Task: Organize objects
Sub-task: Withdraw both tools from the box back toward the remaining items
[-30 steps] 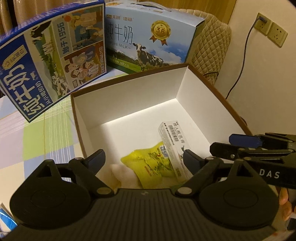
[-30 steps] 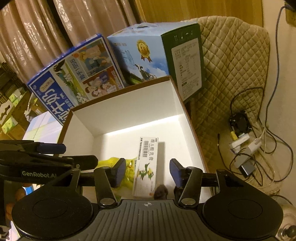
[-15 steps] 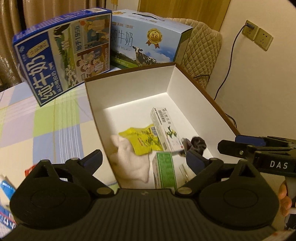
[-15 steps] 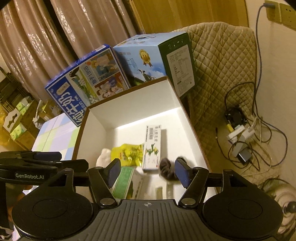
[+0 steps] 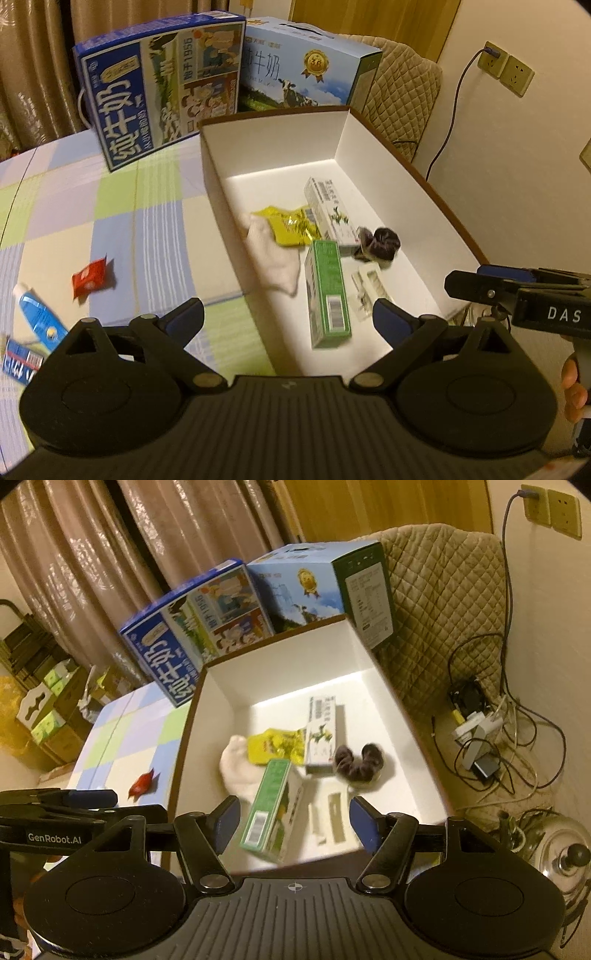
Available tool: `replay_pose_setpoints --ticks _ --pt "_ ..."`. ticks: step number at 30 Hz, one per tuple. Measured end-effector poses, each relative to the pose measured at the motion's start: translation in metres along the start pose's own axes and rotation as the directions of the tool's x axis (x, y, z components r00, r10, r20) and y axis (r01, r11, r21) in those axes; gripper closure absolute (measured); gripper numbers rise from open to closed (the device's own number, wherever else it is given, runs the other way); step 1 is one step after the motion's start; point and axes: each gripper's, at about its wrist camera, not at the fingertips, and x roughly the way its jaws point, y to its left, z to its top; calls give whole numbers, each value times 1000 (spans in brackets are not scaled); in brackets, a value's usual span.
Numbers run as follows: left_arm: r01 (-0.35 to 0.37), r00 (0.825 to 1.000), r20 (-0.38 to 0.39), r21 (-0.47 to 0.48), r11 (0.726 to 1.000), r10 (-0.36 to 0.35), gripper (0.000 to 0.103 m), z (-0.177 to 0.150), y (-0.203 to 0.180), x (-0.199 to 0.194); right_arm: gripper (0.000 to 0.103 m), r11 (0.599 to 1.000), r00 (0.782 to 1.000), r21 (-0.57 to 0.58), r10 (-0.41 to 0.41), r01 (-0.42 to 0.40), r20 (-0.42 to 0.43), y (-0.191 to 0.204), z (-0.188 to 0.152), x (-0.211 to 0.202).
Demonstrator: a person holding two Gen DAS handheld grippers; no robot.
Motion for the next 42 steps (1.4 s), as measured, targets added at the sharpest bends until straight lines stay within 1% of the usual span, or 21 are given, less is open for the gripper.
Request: replay_pose_setpoints --ticks 11,20,27,32,36,42 --pt "-3 1000 -10 -21 1000 3 7 -40 16 -31 40 1000 1000 -7 3 -3 -27 27 -34 -14" --pt "-15 1000 -20 -44 999 14 7 -68 45 -54 40 1000 999 -27 7 -9 -50 61 -53 -14" --pt "-40 999 -34 -76 996 37 7 -89 77 -69 40 998 995 -54 26 -31 -92 94 -70 -3" --pt "-63 997 -49 -114 991 58 7 -104 105 -78 40 994 989 -81 62 -73 -133 121 -81 11" --pt "-93 995 -52 -151 984 86 7 -114 130 -87 40 988 983 -112 89 -108 -161 147 -86 25" --pt "-148 989 -62 -206 967 138 7 -126 169 -95 40 978 975 -157 107 -138 -195 179 -90 50"
